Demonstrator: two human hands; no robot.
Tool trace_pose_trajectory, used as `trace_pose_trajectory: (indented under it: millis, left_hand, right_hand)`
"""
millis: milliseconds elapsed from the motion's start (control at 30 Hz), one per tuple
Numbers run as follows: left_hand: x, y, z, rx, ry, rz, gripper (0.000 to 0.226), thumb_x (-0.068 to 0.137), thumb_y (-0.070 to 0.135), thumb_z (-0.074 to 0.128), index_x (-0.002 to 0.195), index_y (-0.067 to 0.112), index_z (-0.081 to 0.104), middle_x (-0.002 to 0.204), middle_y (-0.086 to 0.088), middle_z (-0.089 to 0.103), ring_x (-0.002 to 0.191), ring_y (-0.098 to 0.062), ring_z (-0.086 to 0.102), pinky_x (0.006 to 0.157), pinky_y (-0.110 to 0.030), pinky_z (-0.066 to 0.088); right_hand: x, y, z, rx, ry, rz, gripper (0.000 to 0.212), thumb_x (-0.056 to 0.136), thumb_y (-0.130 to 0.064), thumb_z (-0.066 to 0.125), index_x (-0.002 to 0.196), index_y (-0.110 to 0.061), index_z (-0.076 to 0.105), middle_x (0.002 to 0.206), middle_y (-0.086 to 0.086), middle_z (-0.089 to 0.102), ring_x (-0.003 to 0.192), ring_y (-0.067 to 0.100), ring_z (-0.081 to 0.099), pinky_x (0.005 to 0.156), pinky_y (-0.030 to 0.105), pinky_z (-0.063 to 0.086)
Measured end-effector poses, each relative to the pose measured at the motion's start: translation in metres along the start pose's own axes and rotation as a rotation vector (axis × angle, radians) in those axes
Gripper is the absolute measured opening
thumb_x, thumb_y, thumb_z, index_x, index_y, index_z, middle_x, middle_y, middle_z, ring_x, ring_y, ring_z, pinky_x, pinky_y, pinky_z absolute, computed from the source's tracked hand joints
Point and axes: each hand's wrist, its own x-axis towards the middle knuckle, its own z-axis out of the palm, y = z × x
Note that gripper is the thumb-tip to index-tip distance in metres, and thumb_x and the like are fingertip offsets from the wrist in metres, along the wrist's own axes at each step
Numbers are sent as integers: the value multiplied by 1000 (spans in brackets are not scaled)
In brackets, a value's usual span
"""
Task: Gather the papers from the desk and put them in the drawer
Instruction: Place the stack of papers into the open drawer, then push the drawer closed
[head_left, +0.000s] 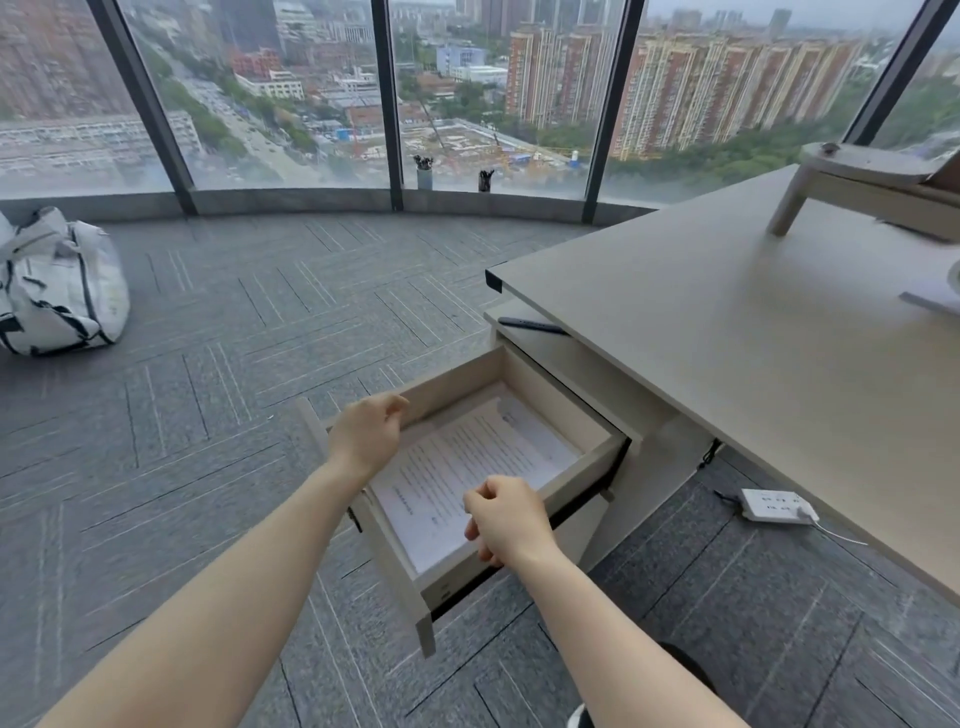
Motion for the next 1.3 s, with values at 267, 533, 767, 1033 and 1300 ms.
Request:
trace_pose_trajectory:
  millis: [267, 533, 767, 1033, 1300]
  left_hand:
    - [-103, -50, -8, -379, 234, -408, 40, 96, 15, 46, 134, 6, 53, 136, -13, 57, 124, -28, 54, 104, -45, 44]
    - [-140, -37, 15, -860, 26, -590, 39, 99, 18, 44, 137, 12, 53, 122, -5, 63, 108, -27, 63, 80, -37, 54]
    - [-140, -25, 25, -911, -32, -585, 42, 98, 15, 42, 136, 22, 56, 123, -4, 67, 113, -24, 63, 93, -41, 53]
    - [-118, -2, 45, -891, -118, -536, 43, 97, 16, 41, 137, 26, 55, 124, -2, 65, 116, -23, 60, 100, -47, 51]
    - [-91, 28, 68, -906, -229, -492, 49, 97, 16, 39, 144, 26, 47, 133, 0, 58, 123, -21, 54, 96, -39, 50]
  right_hand:
    - [-54, 18, 23, -280, -107, -212, 44, 82, -65, 58, 94, -22, 60, 85, -9, 66, 82, 13, 64, 72, 36, 52]
    - [-74, 32, 49, -453, -71, -271, 47, 79, -61, 63, 111, -27, 59, 104, -7, 72, 95, 17, 67, 84, 37, 54]
    - [-71, 39, 52, -474, 3, -273, 33, 88, -45, 59, 113, -24, 60, 106, -5, 73, 98, 19, 68, 84, 38, 54]
    - [-56, 48, 27, -448, 102, -209, 29, 90, -41, 57, 112, -22, 62, 106, -5, 73, 98, 21, 67, 76, 34, 52]
    - [-36, 56, -8, -392, 177, -127, 20, 93, -38, 54, 99, -20, 63, 91, -5, 67, 82, 20, 59, 64, 32, 48]
